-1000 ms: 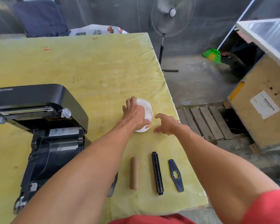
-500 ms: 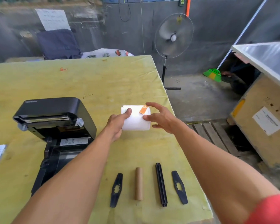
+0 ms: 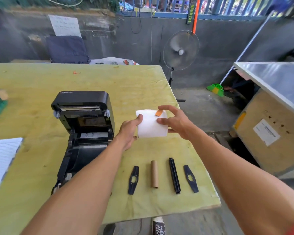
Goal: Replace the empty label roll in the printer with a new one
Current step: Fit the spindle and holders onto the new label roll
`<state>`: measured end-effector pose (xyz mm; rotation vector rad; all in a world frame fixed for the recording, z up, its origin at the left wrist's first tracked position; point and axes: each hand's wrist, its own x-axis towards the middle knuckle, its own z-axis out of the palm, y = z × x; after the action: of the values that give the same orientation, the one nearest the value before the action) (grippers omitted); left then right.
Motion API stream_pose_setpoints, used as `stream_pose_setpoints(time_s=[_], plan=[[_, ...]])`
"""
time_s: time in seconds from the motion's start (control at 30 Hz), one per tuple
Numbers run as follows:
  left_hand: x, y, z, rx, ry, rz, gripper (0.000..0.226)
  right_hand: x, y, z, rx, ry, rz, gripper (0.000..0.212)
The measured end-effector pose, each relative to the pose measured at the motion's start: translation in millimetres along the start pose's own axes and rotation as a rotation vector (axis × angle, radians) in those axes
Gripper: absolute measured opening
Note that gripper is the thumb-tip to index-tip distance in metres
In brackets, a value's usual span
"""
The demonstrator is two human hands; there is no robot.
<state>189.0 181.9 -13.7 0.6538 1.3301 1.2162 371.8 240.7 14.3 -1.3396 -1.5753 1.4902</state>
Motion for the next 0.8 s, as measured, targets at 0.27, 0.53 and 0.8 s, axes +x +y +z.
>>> stream_pose_setpoints(time_s=[0.27, 0.53, 0.8], plan=[[-27, -10, 6, 0.122, 0.241, 0.080, 0.042, -41, -2, 28, -0.005, 0.058, -0.027, 0.029], [-35, -26, 7, 0.115, 0.330, 0.062, 0.057, -53, 0, 42, -0.256, 0.167, -0.071, 0.014], [-1, -38, 8, 0.156, 0.371, 0.065, 0.054, -8, -8, 24, -0.770, 0.145, -0.206, 0.013]])
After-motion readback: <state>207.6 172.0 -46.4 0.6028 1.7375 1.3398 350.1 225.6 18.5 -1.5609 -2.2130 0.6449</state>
